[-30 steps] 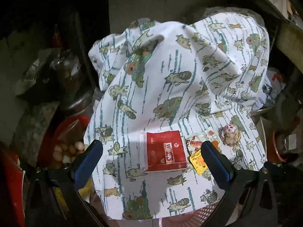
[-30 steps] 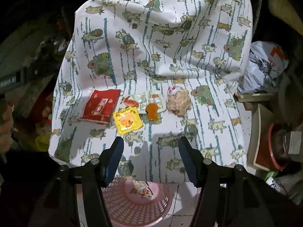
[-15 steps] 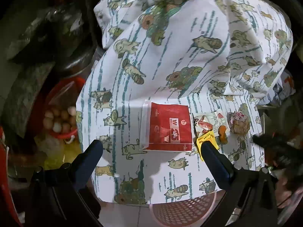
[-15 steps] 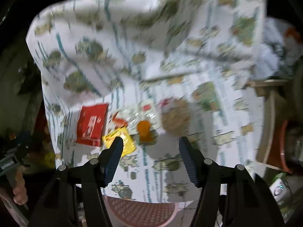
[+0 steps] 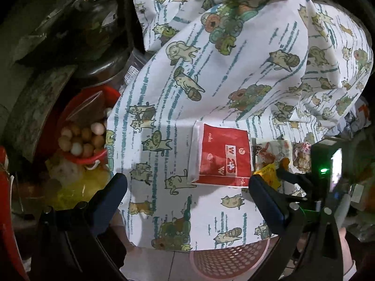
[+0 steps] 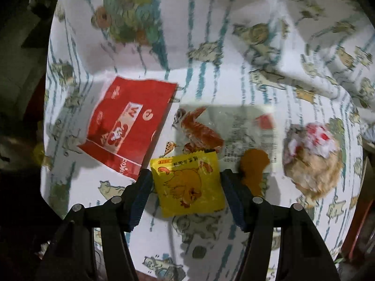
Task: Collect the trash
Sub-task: 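Lower the right tool onto the yellow snack packet, close and lift it, then grasp the orange ball with the left tool while the right tool holds the yellow packet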
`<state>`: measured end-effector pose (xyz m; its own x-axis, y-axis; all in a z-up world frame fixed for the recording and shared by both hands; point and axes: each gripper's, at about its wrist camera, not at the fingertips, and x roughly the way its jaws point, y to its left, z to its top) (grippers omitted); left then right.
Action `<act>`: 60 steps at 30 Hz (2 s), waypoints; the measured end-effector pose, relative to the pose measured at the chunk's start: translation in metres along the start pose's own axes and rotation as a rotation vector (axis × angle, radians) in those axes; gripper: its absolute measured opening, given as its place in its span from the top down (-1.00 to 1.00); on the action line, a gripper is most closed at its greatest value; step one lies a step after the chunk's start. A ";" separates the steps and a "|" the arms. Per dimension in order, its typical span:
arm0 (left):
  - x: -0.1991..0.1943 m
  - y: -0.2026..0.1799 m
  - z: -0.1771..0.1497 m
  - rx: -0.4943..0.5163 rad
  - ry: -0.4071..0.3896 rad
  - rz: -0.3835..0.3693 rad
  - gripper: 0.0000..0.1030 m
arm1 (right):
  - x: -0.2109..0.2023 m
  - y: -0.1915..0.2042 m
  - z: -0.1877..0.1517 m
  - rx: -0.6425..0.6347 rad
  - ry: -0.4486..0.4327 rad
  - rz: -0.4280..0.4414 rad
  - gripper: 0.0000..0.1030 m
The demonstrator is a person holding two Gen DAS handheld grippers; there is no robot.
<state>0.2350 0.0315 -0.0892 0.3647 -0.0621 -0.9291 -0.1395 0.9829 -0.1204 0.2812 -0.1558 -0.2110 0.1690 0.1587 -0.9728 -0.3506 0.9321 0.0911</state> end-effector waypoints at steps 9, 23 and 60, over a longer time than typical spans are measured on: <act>-0.003 -0.005 0.000 0.026 -0.003 -0.013 -0.99 | -0.021 0.008 -0.012 -0.042 -0.015 0.016 0.46; 0.032 -0.039 -0.012 0.100 0.054 -0.001 -0.97 | -0.168 -0.066 -0.047 0.135 -0.309 0.166 0.47; 0.116 -0.113 -0.024 0.179 0.225 0.036 0.46 | -0.150 -0.135 -0.066 0.275 -0.237 0.122 0.47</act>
<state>0.2706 -0.0912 -0.1914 0.1463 -0.0436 -0.9883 0.0231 0.9989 -0.0406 0.2429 -0.3272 -0.0919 0.3610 0.3145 -0.8780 -0.1262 0.9492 0.2881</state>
